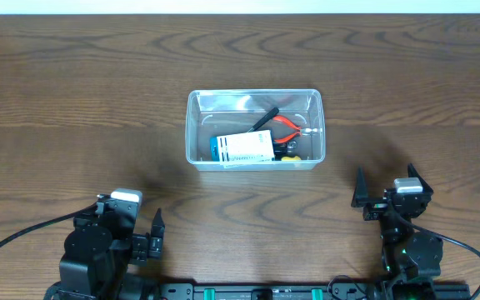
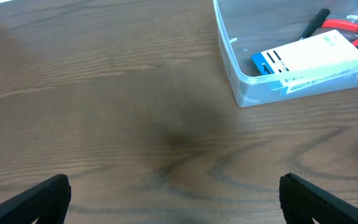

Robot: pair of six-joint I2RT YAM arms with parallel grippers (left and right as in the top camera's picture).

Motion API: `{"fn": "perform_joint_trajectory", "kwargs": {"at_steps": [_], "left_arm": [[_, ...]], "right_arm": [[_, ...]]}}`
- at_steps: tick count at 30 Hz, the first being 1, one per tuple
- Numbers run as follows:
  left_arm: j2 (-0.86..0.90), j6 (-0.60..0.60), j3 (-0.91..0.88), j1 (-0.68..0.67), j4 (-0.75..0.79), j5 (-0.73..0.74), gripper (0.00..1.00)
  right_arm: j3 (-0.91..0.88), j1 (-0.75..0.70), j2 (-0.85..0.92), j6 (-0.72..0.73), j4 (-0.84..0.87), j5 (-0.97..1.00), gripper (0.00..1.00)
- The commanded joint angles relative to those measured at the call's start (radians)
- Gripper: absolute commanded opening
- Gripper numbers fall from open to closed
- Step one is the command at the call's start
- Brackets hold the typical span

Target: Pack container

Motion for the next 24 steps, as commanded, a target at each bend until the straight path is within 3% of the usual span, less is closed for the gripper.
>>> {"fn": "perform_joint_trajectory", "kwargs": {"at_steps": [1, 4, 9, 16, 20, 24], "left_arm": [[-0.003, 0.013, -0.002, -0.004, 0.0, -0.008, 0.98], [-0.008, 0.012, 0.002, 0.003, 0.005, -0.002, 0.98], [-0.116, -0.027, -0.011, 0.061, 0.013, 0.177, 0.98], [-0.326, -0.07, -0.131, 0.115, 0.166, 0.145, 0.98], [-0.324, -0.062, -0.263, 0.115, 0.402, 0.142, 0.98], [-0.326, -0.063, -0.453, 0.115, 0.759, 0.142, 0.98]], "right_arm": [[-0.002, 0.003, -0.01, 0.012, -0.006, -0.011, 0.99], [-0.002, 0.003, -0.01, 0.012, -0.006, -0.011, 0.99], [-0.002, 0.003, -0.01, 0.012, -0.006, -0.011, 0.99], [-0.002, 0.003, -0.01, 0.012, -0.006, -0.011, 0.99], [-0.002, 0.003, -0.01, 0.012, -0.006, -0.011, 0.99], [-0.002, 0.003, -0.01, 0.012, -0.006, -0.011, 0.99]]}}
